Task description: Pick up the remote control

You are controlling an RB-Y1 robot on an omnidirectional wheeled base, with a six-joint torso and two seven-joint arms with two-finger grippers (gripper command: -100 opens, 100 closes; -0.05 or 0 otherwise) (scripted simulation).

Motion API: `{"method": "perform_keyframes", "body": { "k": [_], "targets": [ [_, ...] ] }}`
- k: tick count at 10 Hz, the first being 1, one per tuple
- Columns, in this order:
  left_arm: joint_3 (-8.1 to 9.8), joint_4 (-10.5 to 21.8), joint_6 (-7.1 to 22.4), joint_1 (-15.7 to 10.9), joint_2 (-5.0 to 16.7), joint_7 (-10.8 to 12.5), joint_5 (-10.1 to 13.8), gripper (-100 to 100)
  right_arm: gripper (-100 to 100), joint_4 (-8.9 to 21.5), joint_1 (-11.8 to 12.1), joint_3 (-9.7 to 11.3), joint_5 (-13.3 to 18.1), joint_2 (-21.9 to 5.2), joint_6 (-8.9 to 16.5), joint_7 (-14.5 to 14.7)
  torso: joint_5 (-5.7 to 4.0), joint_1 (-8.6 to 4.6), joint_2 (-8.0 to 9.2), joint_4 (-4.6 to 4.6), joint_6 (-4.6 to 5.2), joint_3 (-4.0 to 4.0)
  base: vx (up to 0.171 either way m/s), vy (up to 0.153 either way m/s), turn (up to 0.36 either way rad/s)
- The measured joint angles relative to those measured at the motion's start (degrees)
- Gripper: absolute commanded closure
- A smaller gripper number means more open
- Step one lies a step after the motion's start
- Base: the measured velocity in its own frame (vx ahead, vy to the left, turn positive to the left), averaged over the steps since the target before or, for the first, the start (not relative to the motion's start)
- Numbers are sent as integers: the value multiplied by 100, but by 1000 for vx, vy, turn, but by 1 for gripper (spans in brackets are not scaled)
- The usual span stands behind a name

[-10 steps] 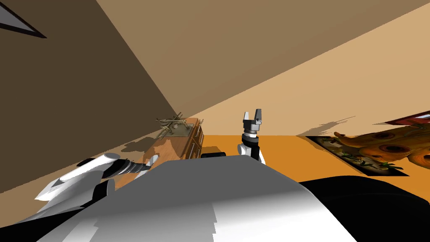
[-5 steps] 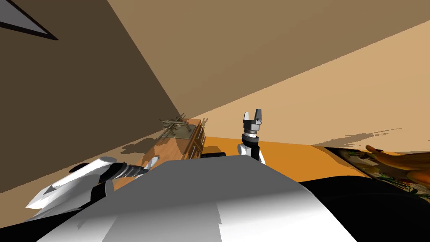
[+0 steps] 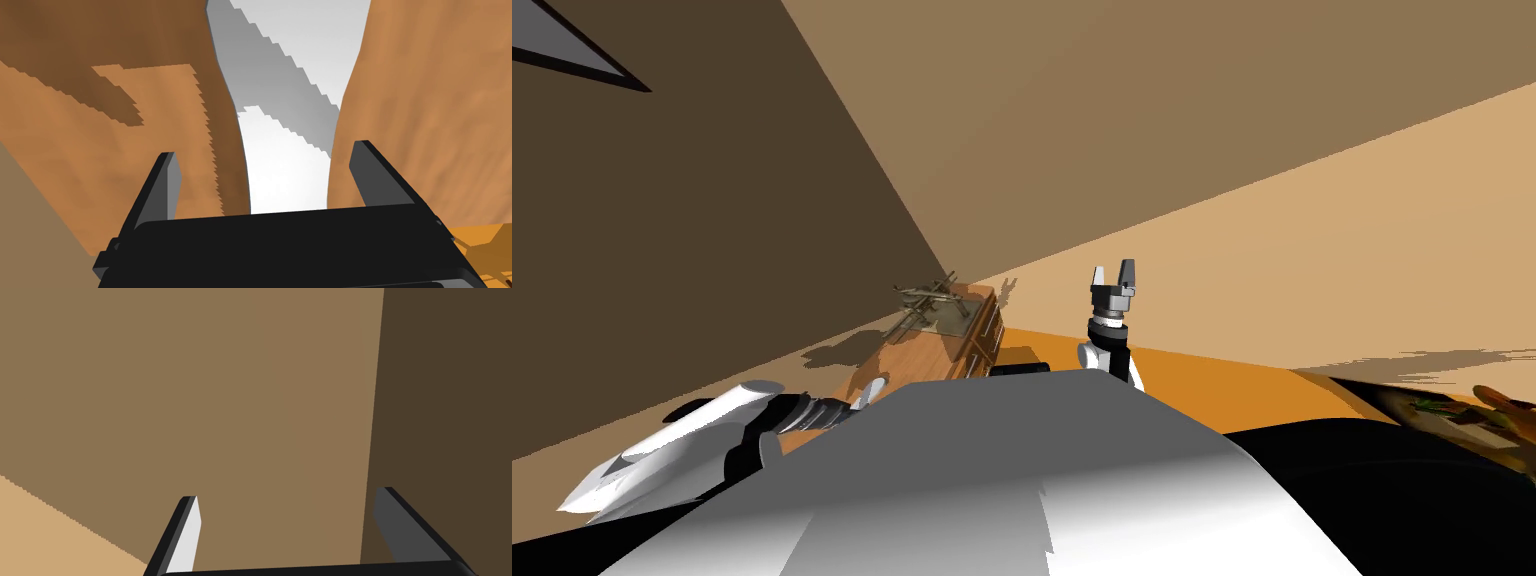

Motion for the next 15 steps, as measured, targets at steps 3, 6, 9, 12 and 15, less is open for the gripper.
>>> {"method": "perform_keyframes", "body": {
  "k": [3,6,9,12,15],
  "targets": [
    [201,85,-59,52,-38,-413,-84,-100,0,0,0,0,0,0,0,0,-2,-10,17,3,-5,10,77,-46,133],
    [362,208,-134,78,-54,-808,-157,-100,0,0,-1,0,0,0,0,0,-2,-5,17,4,1,11,76,-57,165],
    [495,198,-148,132,-94,-1081,-206,100,0,0,-2,0,0,0,0,0,5,5,39,6,-4,21,20,-17,36],
    [495,200,-147,134,-95,-1077,-207,100,0,0,-2,0,0,0,0,0,5,12,45,8,-1,25,0,0,0],
    [494,199,-148,134,-95,-1077,-207,100,0,0,-2,0,0,0,0,0,5,12,46,8,-1,26,0,21,-82]
  ]
}}
